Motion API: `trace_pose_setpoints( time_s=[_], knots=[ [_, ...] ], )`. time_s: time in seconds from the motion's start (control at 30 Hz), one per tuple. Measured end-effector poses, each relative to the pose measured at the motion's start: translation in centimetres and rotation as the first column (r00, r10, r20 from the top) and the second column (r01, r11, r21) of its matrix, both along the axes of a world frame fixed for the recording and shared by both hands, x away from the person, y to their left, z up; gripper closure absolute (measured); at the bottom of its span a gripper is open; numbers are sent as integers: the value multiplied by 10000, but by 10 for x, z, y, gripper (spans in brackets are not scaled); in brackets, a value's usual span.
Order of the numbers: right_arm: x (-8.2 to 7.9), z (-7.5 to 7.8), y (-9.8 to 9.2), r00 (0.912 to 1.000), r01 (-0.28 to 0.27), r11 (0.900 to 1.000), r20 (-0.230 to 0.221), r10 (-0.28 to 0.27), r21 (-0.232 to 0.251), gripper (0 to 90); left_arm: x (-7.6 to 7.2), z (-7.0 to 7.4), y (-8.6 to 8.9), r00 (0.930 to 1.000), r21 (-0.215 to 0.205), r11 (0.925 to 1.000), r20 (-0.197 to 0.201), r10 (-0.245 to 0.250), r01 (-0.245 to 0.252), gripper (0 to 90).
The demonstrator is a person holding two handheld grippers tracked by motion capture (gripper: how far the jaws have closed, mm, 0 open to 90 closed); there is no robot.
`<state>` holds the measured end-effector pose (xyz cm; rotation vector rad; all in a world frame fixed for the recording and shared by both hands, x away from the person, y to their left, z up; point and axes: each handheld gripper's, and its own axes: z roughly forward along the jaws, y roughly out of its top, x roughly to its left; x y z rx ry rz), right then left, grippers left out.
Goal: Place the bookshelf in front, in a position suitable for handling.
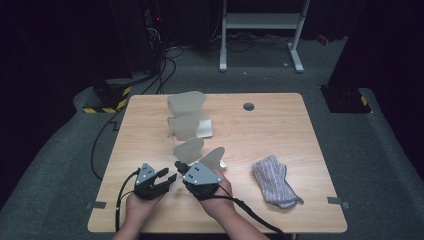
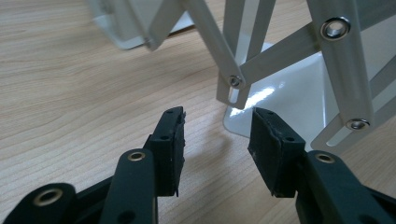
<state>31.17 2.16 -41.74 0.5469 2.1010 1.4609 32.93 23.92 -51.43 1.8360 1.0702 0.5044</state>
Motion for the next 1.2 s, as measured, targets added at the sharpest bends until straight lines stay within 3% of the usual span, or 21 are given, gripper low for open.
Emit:
trace_pose_setpoints(
  time_s=[0.17, 0.23, 0.4, 0.6, 0.77, 0.8, 0.83, 0.87, 0.9, 1.0, 1.03, 1.2],
  knots=[
    [8, 1, -14, 9993, 311, 9993, -196, -307, 221, 900, 0, -1, -1, 10000, -3, 10000, -8, 6, -6, 550],
    [7, 1, -18, 9989, 458, 9989, 22, -458, 25, 900, 0, -1, -1, 10000, 0, 10000, -9, 15, -15, 549],
    [8, 1, -27, 9980, 632, 9980, 30, -632, 97, 899, 1, -1, -1, 10000, 34, 10000, -40, 19, -19, 549],
    [12, 0, -52, 9926, 1211, 9923, -11, -1211, 245, 860, 1, -2, -3, 10000, 89, 9999, -66, -55, 56, 550],
    [24, 0, -90, 9777, 2101, 9764, -153, -2096, 509, 820, 1, -3, -5, 9999, 145, 9999, -114, -79, 81, 549],
    [24, 0, -90, 9777, 2101, 9764, -153, -2096, 509, 820, 1, -3, -5, 9999, 145, 9999, -114, -79, 81, 549],
    [30, 0, -102, 9698, 2439, 9679, -184, -2432, 602, 812, 1, -3, -5, 9999, 150, 9998, -113, -86, 88, 549],
    [30, 0, -102, 9698, 2439, 9679, -184, -2432, 602, 812, 1, -3, -6, 9999, 155, 9998, -115, -88, 90, 549],
    [37, 0, -112, 9612, 2757, 9590, -299, -2742, 657, 811, 1, -4, -6, 9999, 169, 9998, -139, -92, 94, 549],
    [43, 2, -118, 9540, 2992, 9518, -405, -2970, 670, 806, 1, -4, -6, 9998, 179, 9998, -154, -100, 103, 549],
    [44, 6, -124, 9482, 3175, 9447, -401, -3152, 823, 757, 1, -4, -6, 9998, 195, 9997, -145, -107, 110, 548],
    [26, 14, -123, 9552, 2938, 9499, 52, -2960, 1065, 747, 2, -5, -5, 9998, 212, 9997, -184, -125, 129, 548]
  ],
)
